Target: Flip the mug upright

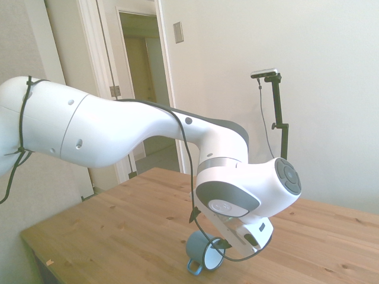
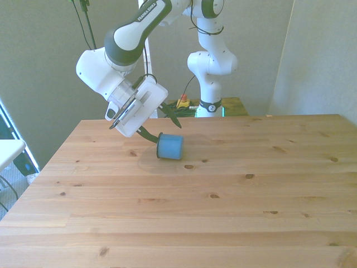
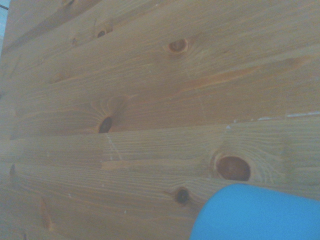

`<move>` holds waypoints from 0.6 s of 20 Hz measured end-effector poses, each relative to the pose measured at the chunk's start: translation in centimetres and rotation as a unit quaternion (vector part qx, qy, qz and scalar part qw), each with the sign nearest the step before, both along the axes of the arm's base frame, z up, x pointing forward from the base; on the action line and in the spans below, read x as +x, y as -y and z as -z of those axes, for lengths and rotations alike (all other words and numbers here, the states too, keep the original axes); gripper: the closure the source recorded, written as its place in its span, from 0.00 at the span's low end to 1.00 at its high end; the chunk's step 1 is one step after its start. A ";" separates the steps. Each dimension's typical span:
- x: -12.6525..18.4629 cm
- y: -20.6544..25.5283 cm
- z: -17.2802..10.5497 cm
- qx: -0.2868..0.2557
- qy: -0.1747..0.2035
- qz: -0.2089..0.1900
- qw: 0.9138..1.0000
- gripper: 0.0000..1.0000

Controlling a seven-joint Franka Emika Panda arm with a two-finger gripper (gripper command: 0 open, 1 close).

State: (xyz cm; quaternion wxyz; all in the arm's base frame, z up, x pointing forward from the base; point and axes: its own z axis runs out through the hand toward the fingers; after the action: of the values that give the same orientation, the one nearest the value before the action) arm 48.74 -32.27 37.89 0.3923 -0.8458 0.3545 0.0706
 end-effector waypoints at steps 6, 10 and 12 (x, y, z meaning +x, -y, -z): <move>0.0 0.1 0.6 0.024 -0.007 -0.003 1.000 0.00; 0.0 -0.1 0.9 0.042 -0.010 -0.005 0.999 0.00; 0.2 -0.3 0.8 0.047 -0.009 -0.008 0.999 0.00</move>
State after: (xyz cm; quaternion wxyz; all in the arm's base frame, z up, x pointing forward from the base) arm 48.90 -31.96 37.13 0.4273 -0.8288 0.3477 0.0981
